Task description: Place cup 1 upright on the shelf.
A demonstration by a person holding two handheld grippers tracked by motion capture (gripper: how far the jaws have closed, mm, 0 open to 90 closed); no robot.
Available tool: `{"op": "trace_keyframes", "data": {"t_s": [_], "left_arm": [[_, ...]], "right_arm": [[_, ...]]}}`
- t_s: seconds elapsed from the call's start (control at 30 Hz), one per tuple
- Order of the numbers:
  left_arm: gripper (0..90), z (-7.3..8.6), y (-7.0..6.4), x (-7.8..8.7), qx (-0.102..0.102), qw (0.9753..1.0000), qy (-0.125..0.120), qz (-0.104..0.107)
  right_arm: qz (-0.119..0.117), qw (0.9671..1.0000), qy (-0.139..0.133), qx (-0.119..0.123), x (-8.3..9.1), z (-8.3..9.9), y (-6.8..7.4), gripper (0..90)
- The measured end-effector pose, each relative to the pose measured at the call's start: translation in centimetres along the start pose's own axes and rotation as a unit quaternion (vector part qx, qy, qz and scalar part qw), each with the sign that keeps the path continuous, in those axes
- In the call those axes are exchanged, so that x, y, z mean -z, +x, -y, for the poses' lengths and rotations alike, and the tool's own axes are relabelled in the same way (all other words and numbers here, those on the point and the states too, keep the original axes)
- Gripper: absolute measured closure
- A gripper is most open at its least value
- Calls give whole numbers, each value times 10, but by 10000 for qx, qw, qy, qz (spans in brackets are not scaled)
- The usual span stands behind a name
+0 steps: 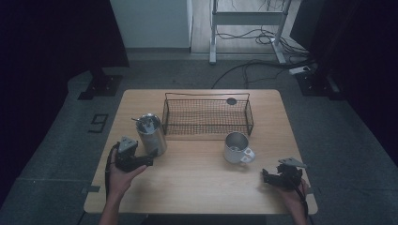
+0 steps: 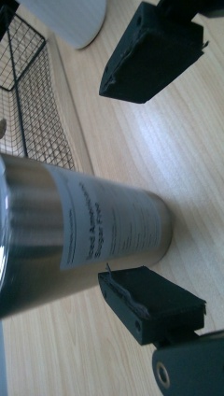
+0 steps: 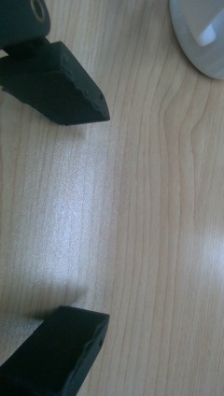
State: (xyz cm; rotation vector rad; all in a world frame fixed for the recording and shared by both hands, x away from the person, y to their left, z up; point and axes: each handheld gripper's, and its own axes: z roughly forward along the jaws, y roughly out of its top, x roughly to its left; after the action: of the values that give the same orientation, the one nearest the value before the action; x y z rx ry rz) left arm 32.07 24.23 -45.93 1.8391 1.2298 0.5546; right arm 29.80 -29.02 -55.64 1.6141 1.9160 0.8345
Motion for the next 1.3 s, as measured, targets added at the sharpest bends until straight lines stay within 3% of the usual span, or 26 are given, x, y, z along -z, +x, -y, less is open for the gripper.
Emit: {"op": "trace_keyframes", "data": {"t_s": [0.23,0.7,1.3], "left_arm": [[86,-4,9,-5,2,10000,50,25],[75,-12,18,-23,31,9998,61,-191],[69,-22,17,-38,-35,9997,-44,-252]], "right_arm": [[20,10000,-12,-10,0,0,0,48],[48,10000,-6,-51,0,0,0,48],[80,9999,-16,-70,0,0,-2,57]]}}
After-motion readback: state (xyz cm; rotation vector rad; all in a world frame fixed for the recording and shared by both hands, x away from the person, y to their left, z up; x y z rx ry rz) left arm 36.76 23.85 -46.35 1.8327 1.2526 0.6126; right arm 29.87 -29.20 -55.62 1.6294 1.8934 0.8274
